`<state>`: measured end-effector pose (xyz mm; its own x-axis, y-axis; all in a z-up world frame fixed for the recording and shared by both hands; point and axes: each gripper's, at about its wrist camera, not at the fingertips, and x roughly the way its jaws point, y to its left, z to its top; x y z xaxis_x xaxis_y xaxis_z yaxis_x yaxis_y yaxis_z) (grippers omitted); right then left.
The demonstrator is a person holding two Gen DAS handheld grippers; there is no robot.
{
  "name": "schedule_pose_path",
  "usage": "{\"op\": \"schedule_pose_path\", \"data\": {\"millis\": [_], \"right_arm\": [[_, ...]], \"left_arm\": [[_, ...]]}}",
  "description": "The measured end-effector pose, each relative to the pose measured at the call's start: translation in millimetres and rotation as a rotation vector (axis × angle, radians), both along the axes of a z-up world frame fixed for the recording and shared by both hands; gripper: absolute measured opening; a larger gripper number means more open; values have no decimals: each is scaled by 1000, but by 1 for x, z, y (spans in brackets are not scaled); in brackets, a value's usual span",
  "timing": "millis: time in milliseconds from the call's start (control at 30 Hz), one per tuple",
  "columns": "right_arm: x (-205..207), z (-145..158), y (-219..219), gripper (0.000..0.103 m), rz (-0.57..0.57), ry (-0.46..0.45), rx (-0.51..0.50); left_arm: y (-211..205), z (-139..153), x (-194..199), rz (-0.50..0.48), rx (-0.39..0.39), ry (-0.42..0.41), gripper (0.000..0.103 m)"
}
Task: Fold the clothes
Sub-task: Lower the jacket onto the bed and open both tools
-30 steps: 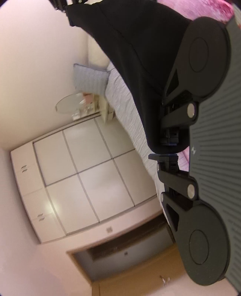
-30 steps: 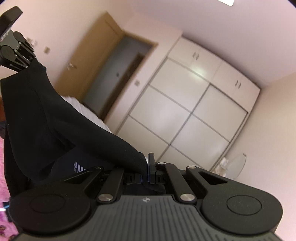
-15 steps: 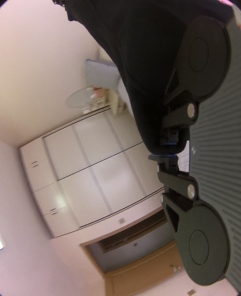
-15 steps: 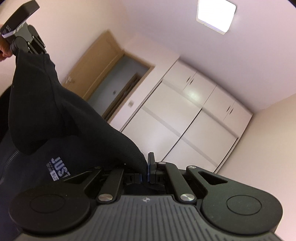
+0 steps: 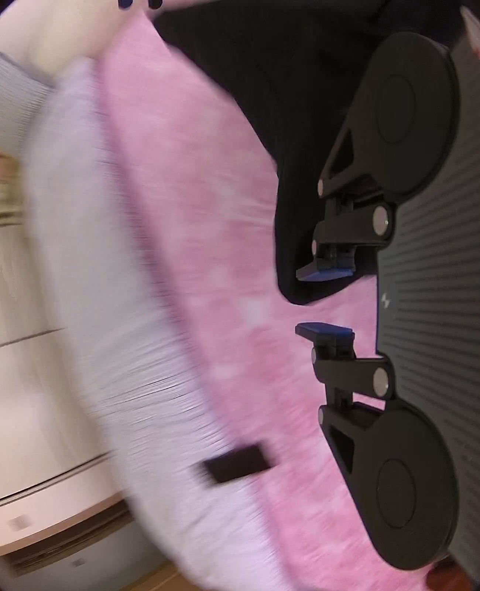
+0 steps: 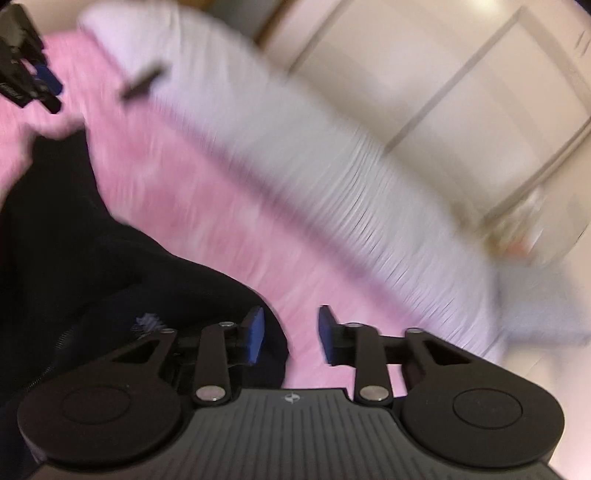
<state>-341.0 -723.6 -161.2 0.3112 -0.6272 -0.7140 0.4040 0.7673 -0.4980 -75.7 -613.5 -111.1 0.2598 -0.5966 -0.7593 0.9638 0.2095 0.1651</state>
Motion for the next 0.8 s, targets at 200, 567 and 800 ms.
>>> {"op": "schedule_pose_path", "data": {"millis": [200,567,800], "right_arm": [[-29,-71,9,59,-71,41,182],[-152,-87,76,71,-252,-102,492],[-176,-102,122,71,-260,-131,563]], "left_arm": [[-4,-102,9,51,139,106,26],[111,-105,-79,274,133,373,51],[135,-128,-138,308,207,398,50]]}}
